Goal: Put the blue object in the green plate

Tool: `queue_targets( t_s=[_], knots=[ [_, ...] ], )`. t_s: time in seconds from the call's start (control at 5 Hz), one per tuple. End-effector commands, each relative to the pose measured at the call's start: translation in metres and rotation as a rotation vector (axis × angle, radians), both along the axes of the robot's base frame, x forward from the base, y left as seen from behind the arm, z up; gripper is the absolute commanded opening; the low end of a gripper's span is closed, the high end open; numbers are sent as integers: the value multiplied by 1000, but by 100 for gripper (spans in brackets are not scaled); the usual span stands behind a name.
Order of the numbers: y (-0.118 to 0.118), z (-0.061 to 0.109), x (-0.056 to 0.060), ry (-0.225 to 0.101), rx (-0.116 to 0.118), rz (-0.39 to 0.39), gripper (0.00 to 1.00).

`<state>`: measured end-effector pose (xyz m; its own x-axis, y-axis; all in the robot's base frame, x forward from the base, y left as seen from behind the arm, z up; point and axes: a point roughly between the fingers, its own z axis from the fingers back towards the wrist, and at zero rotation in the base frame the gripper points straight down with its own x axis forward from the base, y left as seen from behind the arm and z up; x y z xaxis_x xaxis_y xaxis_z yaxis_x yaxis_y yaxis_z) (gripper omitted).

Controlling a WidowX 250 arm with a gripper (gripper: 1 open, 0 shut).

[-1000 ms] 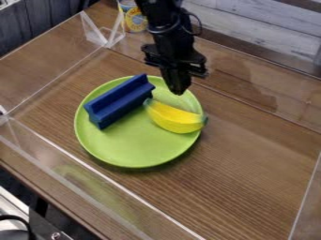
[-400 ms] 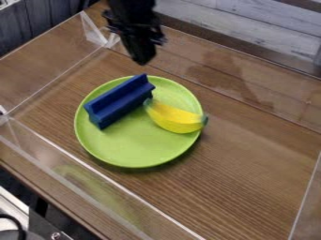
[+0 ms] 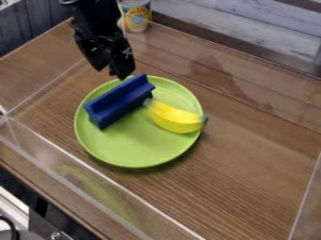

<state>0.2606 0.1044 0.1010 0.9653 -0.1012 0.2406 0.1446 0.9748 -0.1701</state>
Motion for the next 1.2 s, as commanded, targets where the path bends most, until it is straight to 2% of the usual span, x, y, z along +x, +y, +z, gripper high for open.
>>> queue_targets(
  t_s=[0.0,0.4,0.8,1.0],
  knots=[
    [-8,9,1,-38,26,-40,100],
    [-6,31,-9,-37,18,-2,100],
    [-17,22,-13,-30,8,29,100],
    [-17,28,-11,-26,3,51,100]
  ],
)
